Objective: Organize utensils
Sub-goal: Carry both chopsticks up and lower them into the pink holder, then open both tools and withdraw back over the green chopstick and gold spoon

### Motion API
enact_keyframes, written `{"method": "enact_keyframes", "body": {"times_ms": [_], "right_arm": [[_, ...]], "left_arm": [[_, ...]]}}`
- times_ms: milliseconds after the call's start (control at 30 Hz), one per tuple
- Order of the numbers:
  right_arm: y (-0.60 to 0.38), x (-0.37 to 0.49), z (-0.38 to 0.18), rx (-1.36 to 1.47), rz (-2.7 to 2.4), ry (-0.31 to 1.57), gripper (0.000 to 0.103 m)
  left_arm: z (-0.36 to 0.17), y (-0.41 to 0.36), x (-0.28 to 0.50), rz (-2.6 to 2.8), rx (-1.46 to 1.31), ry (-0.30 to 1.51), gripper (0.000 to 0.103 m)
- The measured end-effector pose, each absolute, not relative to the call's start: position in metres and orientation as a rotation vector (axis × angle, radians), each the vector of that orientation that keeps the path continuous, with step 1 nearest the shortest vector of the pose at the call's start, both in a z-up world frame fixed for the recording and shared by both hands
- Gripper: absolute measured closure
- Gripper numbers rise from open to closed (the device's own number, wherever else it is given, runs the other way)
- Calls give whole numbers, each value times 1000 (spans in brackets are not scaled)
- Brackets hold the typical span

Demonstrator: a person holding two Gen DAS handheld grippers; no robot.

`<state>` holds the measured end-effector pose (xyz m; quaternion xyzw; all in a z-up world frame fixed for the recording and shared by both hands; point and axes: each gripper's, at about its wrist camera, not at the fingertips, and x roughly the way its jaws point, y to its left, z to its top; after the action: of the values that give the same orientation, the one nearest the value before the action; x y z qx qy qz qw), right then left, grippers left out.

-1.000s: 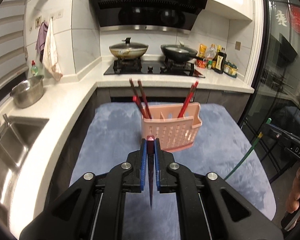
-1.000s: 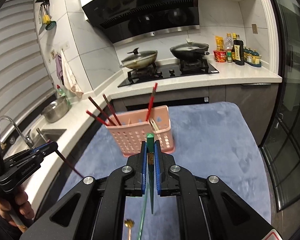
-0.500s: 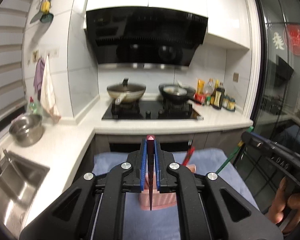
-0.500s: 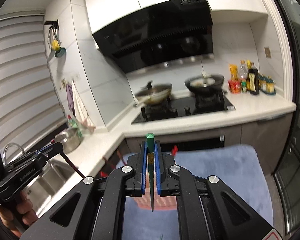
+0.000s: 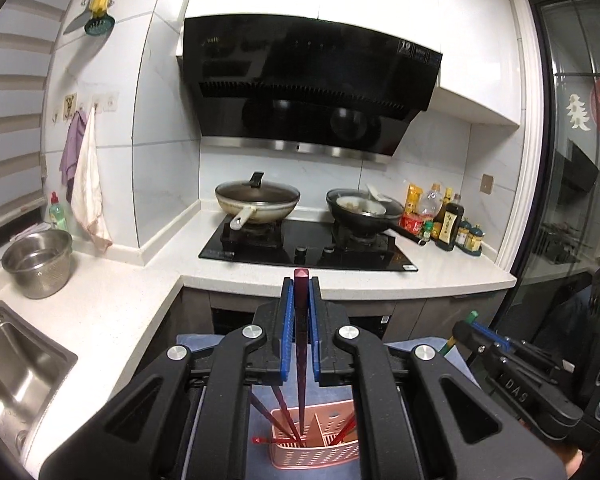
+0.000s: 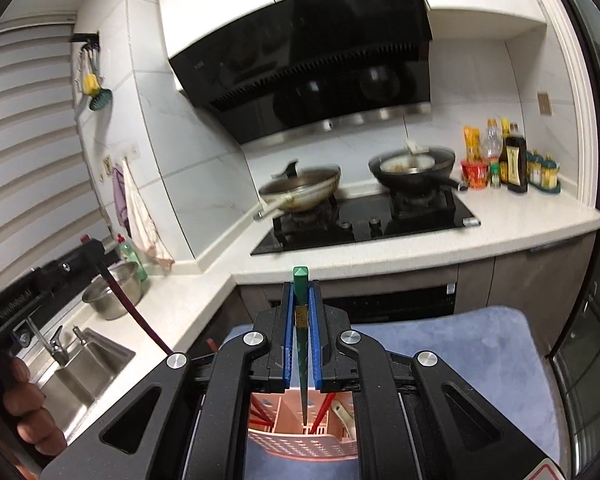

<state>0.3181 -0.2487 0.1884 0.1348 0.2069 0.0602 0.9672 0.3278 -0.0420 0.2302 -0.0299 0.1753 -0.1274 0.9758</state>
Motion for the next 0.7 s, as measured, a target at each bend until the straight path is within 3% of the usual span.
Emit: {"method": "enact_keyframes", "body": {"times_ms": [267, 600, 667, 700], "right_arm": [[-244, 336, 148, 284, 128, 511, 96], [-238, 342, 137, 271, 127, 550, 94], [-239, 340, 137, 264, 119, 544, 92], [-239, 340, 137, 262, 118, 544, 91]], "left_arm": [[191, -48, 346, -249, -56, 441, 96], [175, -50, 352, -241, -60, 474, 96], [173, -50, 351, -230, -53, 475, 91], [172, -49, 351, -223, -52, 475, 81]]}}
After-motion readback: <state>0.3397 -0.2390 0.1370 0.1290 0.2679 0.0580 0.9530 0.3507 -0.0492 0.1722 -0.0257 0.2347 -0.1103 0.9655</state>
